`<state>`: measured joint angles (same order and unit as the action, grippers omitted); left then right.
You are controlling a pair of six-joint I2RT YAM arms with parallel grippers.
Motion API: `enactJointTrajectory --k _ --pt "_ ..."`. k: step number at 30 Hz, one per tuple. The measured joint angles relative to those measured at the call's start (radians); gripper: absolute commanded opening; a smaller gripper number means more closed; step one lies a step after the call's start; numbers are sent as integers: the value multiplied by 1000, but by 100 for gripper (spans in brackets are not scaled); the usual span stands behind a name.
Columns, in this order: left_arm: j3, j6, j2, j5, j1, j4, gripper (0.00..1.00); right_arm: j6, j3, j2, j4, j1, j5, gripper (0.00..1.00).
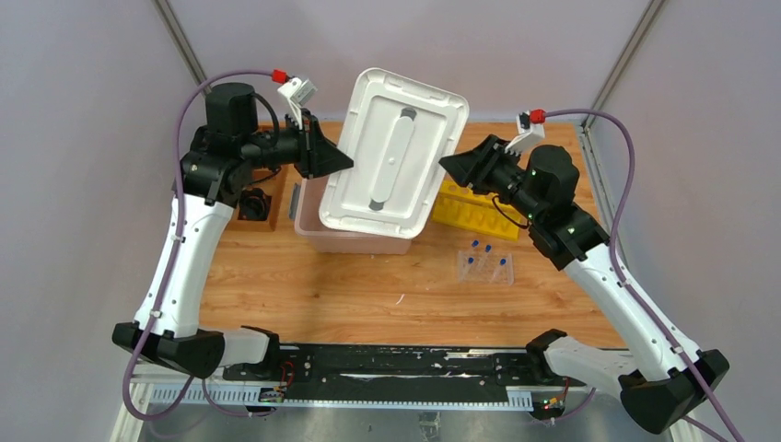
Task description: Organize the chemistry lab equipment
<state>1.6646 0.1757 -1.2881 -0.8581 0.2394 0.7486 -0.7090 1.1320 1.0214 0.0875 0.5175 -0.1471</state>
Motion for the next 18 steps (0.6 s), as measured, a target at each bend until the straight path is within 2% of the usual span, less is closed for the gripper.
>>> enactJointTrajectory --k 2,5,8,12,15,18 --pt "26 -57 -6 43 3 29 0 2 13 7 3 2 0 70" --pt "79 -164 -8 127 4 64 0 14 31 9 26 5 3 80" --pt "134 -286 -6 209 4 69 0 15 41 8 58 6 18 82" --pt "140 -542 34 361 32 68 0 -15 50 8 93 6 20 83" --pt "57 -780 111 483 84 59 0 -70 74 8 98 6 16 83" --pt "-99 -1009 228 583 123 14 0 -157 80 4 61 6 -4 83"
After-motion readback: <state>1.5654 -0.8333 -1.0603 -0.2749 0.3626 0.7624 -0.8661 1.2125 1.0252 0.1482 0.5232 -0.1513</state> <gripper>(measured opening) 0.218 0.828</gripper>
